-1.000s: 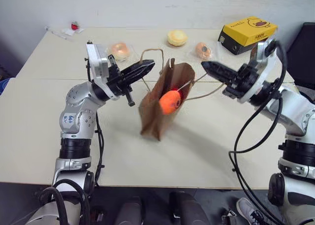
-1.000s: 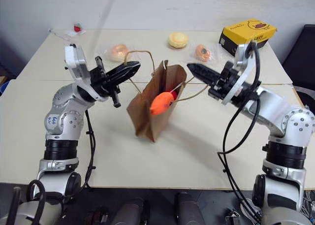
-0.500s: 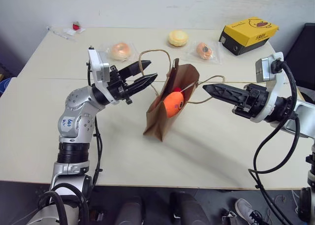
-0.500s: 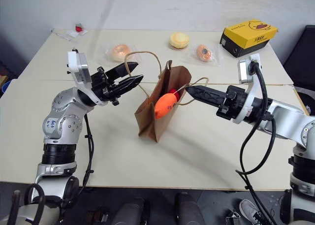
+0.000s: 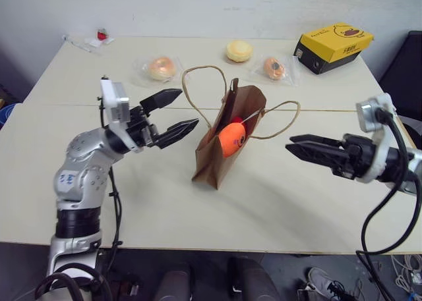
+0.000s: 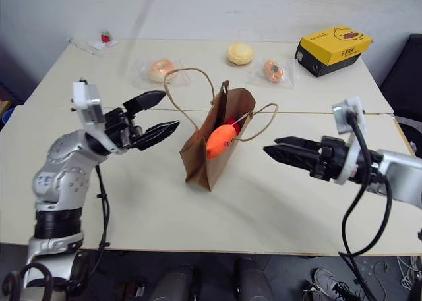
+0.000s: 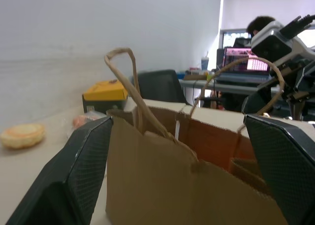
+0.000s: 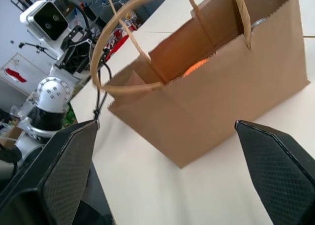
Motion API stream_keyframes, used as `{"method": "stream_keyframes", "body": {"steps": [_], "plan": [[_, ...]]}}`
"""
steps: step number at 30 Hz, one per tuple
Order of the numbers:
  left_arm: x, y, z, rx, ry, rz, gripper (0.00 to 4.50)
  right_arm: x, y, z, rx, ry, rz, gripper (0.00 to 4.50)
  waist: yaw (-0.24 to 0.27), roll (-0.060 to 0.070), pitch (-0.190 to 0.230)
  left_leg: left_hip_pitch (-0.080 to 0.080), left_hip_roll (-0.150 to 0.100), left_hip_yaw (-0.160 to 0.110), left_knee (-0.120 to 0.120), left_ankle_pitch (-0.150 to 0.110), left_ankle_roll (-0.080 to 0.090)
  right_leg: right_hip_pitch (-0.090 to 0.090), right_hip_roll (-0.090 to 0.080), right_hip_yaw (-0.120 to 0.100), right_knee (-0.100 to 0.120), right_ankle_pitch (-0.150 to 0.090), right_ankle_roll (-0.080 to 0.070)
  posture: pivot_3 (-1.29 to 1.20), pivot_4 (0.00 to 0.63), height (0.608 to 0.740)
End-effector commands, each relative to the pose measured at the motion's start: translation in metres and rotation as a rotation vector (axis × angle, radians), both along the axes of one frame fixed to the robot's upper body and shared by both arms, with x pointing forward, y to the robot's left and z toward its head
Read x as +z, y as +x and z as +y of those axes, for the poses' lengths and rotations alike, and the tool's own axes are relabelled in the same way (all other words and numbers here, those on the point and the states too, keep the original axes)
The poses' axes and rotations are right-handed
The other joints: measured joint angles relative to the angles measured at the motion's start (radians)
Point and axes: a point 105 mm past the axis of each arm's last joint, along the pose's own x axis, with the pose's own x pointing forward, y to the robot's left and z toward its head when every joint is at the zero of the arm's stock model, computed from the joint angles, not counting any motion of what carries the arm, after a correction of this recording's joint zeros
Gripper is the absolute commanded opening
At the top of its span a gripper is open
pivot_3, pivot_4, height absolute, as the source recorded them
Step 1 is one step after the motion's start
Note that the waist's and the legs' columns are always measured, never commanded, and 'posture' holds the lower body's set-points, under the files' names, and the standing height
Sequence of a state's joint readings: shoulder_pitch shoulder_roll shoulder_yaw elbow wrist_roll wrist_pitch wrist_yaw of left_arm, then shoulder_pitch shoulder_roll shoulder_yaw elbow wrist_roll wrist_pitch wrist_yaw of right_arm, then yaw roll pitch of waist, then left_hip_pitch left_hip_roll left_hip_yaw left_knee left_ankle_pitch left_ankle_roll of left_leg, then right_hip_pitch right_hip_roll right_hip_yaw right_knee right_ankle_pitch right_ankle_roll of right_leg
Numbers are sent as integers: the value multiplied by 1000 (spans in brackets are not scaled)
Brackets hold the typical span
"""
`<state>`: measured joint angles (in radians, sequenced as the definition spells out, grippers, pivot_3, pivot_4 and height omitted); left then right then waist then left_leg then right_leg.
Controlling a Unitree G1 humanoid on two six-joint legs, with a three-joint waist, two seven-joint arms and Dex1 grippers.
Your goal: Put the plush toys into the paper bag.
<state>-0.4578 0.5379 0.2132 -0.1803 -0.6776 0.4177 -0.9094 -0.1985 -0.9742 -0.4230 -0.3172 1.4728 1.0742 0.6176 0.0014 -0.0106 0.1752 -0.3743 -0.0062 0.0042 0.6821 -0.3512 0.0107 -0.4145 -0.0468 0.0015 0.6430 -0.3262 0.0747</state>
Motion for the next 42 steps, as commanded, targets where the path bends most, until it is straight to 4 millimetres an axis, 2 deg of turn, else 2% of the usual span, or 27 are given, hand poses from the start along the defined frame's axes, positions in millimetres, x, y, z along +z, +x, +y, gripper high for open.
{"method": "stream_keyframes", "body": {"steps": [1, 4, 8, 10, 14, 18, 23, 28, 35, 42], "plan": [[-5, -17, 7, -2, 65, 2, 4496, -10, -14, -7, 32, -51, -22, 4324, 0, 0, 0, 2, 0, 0, 0, 0, 0, 2, 0, 0, 0, 0, 0, 0, 150, 740], [-19, -26, 9, 31, 124, 32, 4500, -37, -6, -3, -20, -95, -43, 3625, -2, 0, 0, 4, 0, 0, 0, -1, 1, 4, 0, 1, -5, 0, 0, 0, 150, 740], [-23, -30, -2, 81, 90, 8, 4500, -60, 19, 24, -55, -266, -317, 2191, -6, 1, 0, 6, 0, 0, -1, -1, 1, 4, 0, 1, -4, 0, -1, 0, 150, 740], [-26, -32, -7, 97, 81, 10, 4500, -70, 16, 38, 18, -311, -411, 1501, -3, 2, 1, 5, 0, 0, -1, 0, -1, 3, 0, 1, -4, 1, -1, 0, 150, 740], [-36, -40, -21, 96, 80, 34, 4500, -72, 16, 68, 85, -260, -514, 94, -1, 2, 1, 3, 0, 0, -2, 0, -2, 1, 0, 1, -2, 1, -1, 0, 150, 740], [-43, -40, -29, 119, 112, 24, 4500, -70, 21, 90, 117, -222, -534, 40, -3, 2, 1, 4, 0, 1, 0, 0, -2, 2, 0, 1, -3, 1, -1, 0, 150, 740], [-49, -38, -37, 134, 131, 40, 4500, -65, 27, 106, 132, -198, -557, 40, -3, 2, 1, 6, 0, 0, 0, 1, -3, 2, 0, 1, -1, 0, -1, 0, 150, 740], [-44, -32, -43, 142, 115, 14, 4500, -59, 35, 114, 154, -206, -568, 40, -2, 2, 1, 5, 0, 0, 0, 1, -3, 1, 0, 1, -1, 0, -1, 0, 150, 740], [-46, -29, -52, 166, 89, 38, 4500, -61, 39, 127, 163, -209, -564, 40, -5, 2, 1, 5, 0, 0, 0, 1, -3, 1, 0, 1, 1, 0, -1, 0, 150, 740], [-51, -16, -55, 281, 69, 63, 4500, -63, 40, 138, 185, -212, -564, 40, -5, 2, 1, 5, 0, 0, 0, 1, -3, 1, 0, 1, 1, 0, -1, 0, 150, 740]]}}
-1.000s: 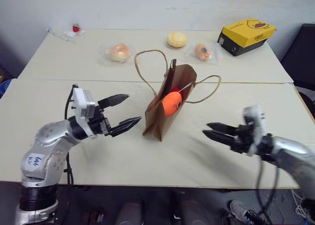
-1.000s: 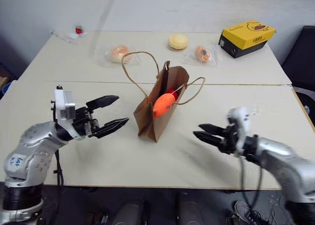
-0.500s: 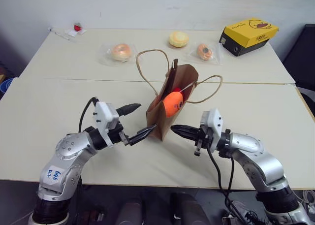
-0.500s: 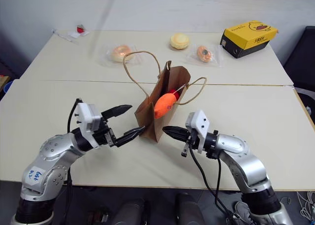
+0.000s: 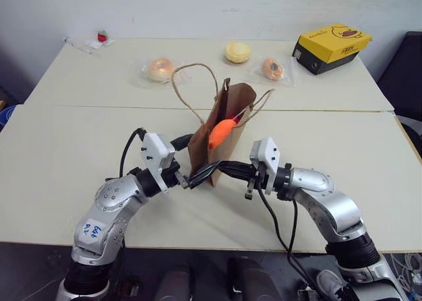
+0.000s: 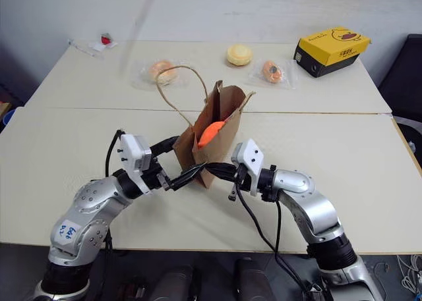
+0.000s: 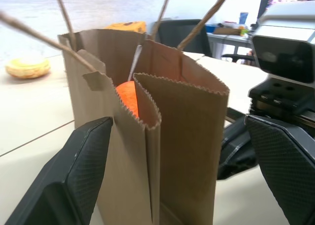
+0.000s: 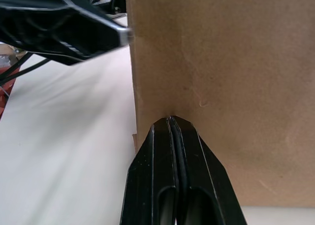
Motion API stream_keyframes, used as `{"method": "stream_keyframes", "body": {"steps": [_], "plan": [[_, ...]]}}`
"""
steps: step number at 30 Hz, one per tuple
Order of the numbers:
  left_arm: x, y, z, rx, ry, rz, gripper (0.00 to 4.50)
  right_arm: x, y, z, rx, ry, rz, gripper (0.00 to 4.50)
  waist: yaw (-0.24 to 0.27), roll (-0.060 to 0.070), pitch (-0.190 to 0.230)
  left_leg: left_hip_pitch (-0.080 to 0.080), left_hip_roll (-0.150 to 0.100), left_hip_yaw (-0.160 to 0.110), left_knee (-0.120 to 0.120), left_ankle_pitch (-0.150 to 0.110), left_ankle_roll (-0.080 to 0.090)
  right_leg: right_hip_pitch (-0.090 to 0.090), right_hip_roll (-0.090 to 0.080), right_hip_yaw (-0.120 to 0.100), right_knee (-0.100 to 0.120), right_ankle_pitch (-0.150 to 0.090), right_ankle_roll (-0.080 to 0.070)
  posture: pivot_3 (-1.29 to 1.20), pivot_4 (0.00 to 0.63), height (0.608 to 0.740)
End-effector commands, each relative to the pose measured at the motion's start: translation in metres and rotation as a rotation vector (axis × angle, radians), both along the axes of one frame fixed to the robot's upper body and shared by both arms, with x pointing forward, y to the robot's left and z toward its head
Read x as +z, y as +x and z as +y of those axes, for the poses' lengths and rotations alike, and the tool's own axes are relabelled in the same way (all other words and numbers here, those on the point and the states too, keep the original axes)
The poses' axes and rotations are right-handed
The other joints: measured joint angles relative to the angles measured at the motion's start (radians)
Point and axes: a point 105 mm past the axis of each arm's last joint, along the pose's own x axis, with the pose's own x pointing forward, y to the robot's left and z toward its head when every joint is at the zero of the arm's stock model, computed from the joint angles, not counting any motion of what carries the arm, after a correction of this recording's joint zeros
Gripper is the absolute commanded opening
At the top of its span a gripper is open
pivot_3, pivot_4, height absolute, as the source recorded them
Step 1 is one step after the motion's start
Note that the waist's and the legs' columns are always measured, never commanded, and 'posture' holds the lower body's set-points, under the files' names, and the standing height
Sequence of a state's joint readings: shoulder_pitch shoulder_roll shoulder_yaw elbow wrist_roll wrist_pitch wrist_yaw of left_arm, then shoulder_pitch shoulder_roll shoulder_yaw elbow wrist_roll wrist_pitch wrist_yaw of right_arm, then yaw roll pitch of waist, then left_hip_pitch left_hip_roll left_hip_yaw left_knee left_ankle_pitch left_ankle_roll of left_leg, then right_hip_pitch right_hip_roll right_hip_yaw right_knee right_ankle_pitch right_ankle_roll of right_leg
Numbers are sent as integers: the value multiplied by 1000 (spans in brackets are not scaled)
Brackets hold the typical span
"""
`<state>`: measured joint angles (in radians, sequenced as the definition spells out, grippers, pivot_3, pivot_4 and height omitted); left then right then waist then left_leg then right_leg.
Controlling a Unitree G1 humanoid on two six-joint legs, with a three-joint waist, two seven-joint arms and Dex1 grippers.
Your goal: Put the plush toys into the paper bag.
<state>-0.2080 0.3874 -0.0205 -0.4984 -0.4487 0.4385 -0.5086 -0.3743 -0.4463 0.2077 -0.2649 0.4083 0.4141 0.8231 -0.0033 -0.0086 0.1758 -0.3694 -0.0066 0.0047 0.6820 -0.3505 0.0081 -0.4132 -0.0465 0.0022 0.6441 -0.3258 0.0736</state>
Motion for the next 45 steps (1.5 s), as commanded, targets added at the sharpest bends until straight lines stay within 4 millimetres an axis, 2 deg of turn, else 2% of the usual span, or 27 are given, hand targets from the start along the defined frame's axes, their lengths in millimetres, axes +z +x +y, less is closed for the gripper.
{"method": "stream_keyframes", "body": {"steps": [1, 5, 8, 14, 19, 20, 23, 25, 27, 30, 33, 35, 37, 39, 42, 45], "plan": [[2, 4, -2, 67, 4, -23, 4500, 6, -3, 9, 30, 20, -18, 40, 0, 0, 0, 0, 0, 0, 0, 0, 0, 0, 0, 0, 0, 0, 0, 0, 150, 740], [-1, 9, -5, 101, -1, -20, 4500, 3, -1, 13, 24, 16, -16, 40, 0, 0, 0, 0, 0, 0, 0, 0, 0, 0, 0, 0, 1, 0, 0, 0, 150, 740], [-9, 8, -6, 92, 16, 15, 3990, 1, -2, 15, 24, 15, -13, 0, 0, 0, 0, 0, 0, 0, 0, 0, 0, 0, 0, 0, 1, 0, 0, 0, 150, 740], [-7, 8, 1, 83, -24, 16, 2062, -2, -6, 15, 16, 29, 24, 0, 0, 0, 0, 0, 0, 0, 0, 0, 0, 0, 0, 0, 1, 0, 0, 0, 150, 740], [-10, 17, 3, 79, -25, 26, 419, -6, -13, 4, 12, 15, 38, 0, 3, 0, 0, 0, 0, 0, 0, 0, 0, 0, 0, 0, 0, 0, 0, 0, 150, 740], [-9, 12, 3, 19, -14, 21, 80, -6, -13, 1, -9, 15, 33, 0, 2, 0, 0, 0, 0, 0, 0, 0, 0, 0, 0, 0, 0, 0, 0, 0, 150, 740], [6, 3, 19, -196, 12, -49, 34, -6, -15, -21, -82, -14, 11, 0, 1, 0, 0, 0, 0, 0, 0, 0, 0, -1, 0, 0, 1, 0, 0, 0, 150, 740], [17, 8, 36, -300, 19, -56, 34, -7, -25, -40, -105, -46, -3, 0, 7, 0, 0, -1, 0, 0, 0, 1, -1, -1, 0, -1, -1, -1, -1, 0, 150, 740], [24, 14, 41, -405, 46, -54, 34, -4, -35, -61, -141, -58, -25, 0, 11, 0, 0, -1, 0, -1, 1, 1, -1, 0, 0, -2, -2, -1, -1, 0, 150, 740], [30, 16, 27, -609, 59, 8, 34, 5, -53, -104, -214, -74, -66, 0, 23, 0, 0, 0, -1, -1, 1, 0, 0, 1, 0, -2, -2, -1, -1, 0, 150, 740], [19, 10, 10, -779, 184, -11, 34, 7, -78, -153, -268, -220, -119, 0, 30, 1, 0, -1, -2, -1, 1, -1, 1, 3, 0, -2, -1, 0, 0, 0, 150, 740], [12, 14, 4, -812, 231, -41, 34, 10, -90, -171, -282, -293, -158, 0, 29, 1, 0, 0, -3, 1, 1, -2, 3, 3, 0, -1, -1, 0, 1, 0, 150, 740], [7, 20, -4, -813, 216, -48, 34, 21, -87, -174, -373, -203, -177, 0, 17, -2, 0, 1, -2, 3, 1, -2, 3, 3, 2, 2, -1, 1, 1, 0, 150, 740], [3, 24, -8, -803, 218, -72, 34, 24, -86, -168, -386, -168, -195, 0, 5, -3, 0, 3, -1, 4, 2, -1, 3, 3, 2, 3, 1, 1, 1, 0, 150, 740], [-4, 26, -12, -787, 249, -109, 34, 14, -93, -155, -323, -206, -205, 0, 1, -2, 0, 5, -1, 4, 1, 0, 1, 3, 3, 4, 2, 1, 1, 0, 150, 740], [3, 28, -8, -753, 235, -143, 34, 8, -93, -156, -330, -208, -214, 0, 5, -2, 0, 6, -1, 3, 1, 1, 1, 3, 3, 4, 3, 0, 1, 0, 150, 740]]}}
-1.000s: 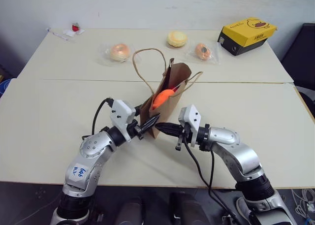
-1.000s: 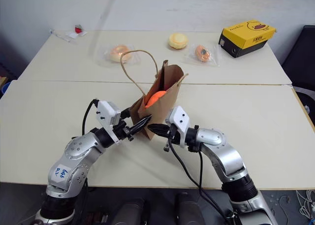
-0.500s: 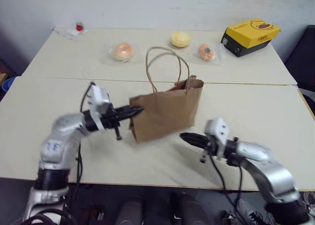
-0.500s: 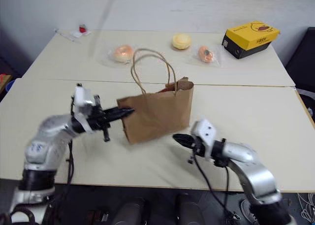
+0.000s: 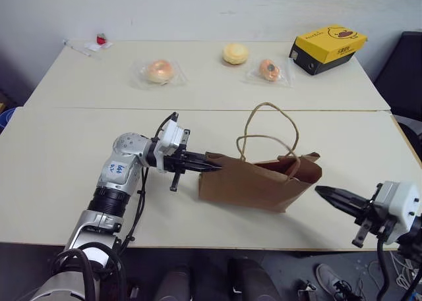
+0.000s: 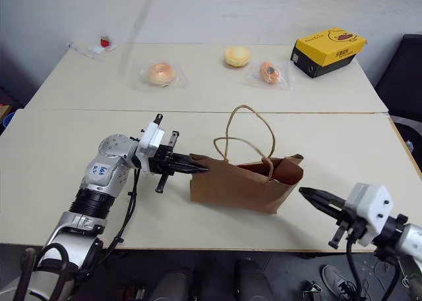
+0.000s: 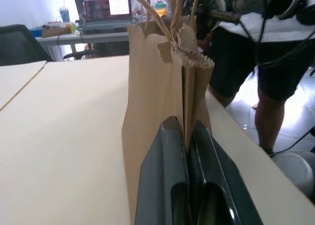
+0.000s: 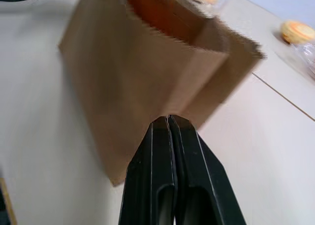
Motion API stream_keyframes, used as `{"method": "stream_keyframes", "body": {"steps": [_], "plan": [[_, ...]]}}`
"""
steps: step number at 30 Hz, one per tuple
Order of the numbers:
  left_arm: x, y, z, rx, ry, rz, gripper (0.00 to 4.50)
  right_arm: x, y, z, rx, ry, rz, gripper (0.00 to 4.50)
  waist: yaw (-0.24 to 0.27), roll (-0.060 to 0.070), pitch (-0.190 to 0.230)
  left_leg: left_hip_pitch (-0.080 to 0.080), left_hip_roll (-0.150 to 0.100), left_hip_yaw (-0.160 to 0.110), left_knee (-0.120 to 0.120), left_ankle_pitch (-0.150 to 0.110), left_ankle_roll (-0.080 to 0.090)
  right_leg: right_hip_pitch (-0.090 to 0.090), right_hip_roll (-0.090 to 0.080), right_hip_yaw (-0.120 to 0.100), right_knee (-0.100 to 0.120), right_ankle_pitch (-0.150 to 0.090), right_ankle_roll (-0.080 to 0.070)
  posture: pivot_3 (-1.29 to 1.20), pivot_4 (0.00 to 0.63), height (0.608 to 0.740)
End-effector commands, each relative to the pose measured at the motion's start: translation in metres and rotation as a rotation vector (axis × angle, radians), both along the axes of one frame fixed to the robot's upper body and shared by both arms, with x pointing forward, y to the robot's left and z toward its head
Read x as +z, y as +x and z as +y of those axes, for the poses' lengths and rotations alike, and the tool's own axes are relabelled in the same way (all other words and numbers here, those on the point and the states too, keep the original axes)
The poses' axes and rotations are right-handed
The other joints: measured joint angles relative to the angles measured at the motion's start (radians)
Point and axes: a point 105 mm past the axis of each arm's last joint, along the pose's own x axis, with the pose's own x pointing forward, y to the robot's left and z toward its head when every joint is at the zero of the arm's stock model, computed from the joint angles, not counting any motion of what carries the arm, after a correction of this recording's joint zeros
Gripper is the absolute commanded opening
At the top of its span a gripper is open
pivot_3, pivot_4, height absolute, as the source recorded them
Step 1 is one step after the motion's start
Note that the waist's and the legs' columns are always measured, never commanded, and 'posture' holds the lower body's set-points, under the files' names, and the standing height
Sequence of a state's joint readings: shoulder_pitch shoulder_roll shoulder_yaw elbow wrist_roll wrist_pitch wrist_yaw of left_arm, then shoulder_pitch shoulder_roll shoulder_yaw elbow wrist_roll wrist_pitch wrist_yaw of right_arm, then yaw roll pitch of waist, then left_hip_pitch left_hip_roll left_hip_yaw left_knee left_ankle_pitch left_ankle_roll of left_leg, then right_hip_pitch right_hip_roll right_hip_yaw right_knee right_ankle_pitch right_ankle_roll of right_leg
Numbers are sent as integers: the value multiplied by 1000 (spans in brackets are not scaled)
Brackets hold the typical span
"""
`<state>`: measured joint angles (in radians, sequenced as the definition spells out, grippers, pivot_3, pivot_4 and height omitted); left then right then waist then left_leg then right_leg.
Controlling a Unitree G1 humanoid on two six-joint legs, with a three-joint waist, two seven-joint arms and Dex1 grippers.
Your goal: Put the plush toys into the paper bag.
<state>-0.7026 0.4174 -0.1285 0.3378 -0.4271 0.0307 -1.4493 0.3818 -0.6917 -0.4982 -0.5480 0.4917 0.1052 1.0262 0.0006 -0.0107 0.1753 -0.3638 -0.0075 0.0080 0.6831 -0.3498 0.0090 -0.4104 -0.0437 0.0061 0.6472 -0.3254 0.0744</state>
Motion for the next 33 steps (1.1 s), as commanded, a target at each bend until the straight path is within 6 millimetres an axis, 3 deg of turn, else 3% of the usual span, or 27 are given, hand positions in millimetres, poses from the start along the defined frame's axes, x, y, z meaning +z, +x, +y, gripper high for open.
{"method": "stream_keyframes", "body": {"steps": [1, 3, 7, 11, 19, 20, 23, 25, 29, 33], "plan": [[18, 3, 7, 43, -44, -66, 34, 4, 1, 0, 1, -7, -67, 0, 1, 0, 0, 0, 0, 0, 0, 0, 0, 0, 0, 0, 0, 0, 0, 0, 150, 740], [23, 3, 11, 63, -58, -68, 34, 4, 4, -2, -5, -12, -80, 0, 1, 0, 0, -1, 0, 0, 1, 0, 1, 0, -1, 0, 1, 0, 0, 0, 150, 740], [27, 1, 24, 137, -58, -77, 853, 1, 7, -8, 2, 12, -27, 0, 1, 0, 0, -1, 0, 0, 1, 0, 0, 0, -1, 0, 1, 0, 0, 0, 150, 740], [39, 5, 55, 282, -67, -33, 2149, 10, 0, -18, -6, -10, -15, 1269, 1, 1, 0, -2, 0, -1, 1, 0, 0, -1, -1, -1, 2, 0, 0, 0, 150, 740], [21, -17, 114, 435, 116, -69, 4500, 18, -2, -46, -5, -105, -47, 4076, -1, 1, 0, 0, 0, -1, 0, 0, 1, 1, -2, -1, -3, 0, 0, 0, 150, 740], [21, -20, 122, 464, 128, -80, 4500, 22, -2, -49, -4, -113, -54, 4454, -1, 1, 0, -1, 0, -1, 0, 0, 1, 1, -3, -1, -3, 0, 0, 0, 150, 740], [10, -26, 166, 664, 266, -96, 4500, 29, 3, -65, -5, -154, -68, 4485, -4, 1, 0, -1, 0, -1, -1, -1, 1, 0, -3, -1, -3, 0, 0, 0, 150, 740], [-5, -36, 189, 736, 349, -81, 4500, 15, 1, -69, 78, -271, -44, 4485, -5, 1, 0, 1, 0, -1, -3, -2, 3, 1, -3, 0, -4, 0, -1, 0, 150, 740], [-24, -49, 208, 815, 399, -113, 4500, 9, 15, -74, 62, -222, -64, 4485, -4, 2, 1, 9, 0, 1, -8, -4, 6, 7, -4, 0, -6, -1, -3, 0, 150, 740], [-36, -58, 211, 843, 420, -104, 4500, 3, 25, -75, 63, -214, -78, 4485, 1, 2, 1, 9, 0, 0, -9, -4, 6, 7, -5, -1, -6, -2, -3, 0, 150, 740]]}}
